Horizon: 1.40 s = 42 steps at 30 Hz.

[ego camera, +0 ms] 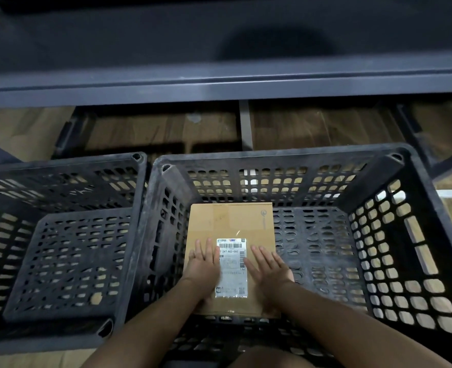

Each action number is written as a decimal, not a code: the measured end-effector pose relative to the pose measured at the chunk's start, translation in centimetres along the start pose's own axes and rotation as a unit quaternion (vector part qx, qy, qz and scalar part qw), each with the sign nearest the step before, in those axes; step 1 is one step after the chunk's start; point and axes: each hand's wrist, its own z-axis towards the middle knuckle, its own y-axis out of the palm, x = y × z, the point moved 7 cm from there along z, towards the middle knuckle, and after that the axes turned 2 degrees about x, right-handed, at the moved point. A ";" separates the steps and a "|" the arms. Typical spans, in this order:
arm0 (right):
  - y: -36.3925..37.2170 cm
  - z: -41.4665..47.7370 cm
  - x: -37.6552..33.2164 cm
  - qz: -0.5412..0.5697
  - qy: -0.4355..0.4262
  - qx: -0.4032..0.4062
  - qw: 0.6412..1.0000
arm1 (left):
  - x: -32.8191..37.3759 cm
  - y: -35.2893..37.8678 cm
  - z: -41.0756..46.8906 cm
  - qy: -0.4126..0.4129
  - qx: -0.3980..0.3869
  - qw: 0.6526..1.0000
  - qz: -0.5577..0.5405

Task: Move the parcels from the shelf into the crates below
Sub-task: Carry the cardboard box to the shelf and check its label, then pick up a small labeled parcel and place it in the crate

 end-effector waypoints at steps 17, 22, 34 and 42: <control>-23.6 -17.8 5.8 0.247 -0.004 0.170 0.954 | -9.0 -21.5 -17.2 0.006 0.126 0.966 -0.224; -30.4 -27.3 5.7 0.258 -0.010 0.183 0.949 | -12.0 -27.5 -26.2 -0.026 0.126 0.958 -0.258; -52.8 -54.0 10.4 0.228 -0.005 0.318 0.920 | -19.0 -52.4 -49.9 -0.052 0.270 0.909 -0.312; -62.2 -65.2 13.1 0.241 0.027 0.424 0.873 | -21.7 -63.4 -61.3 -0.044 0.393 0.867 -0.304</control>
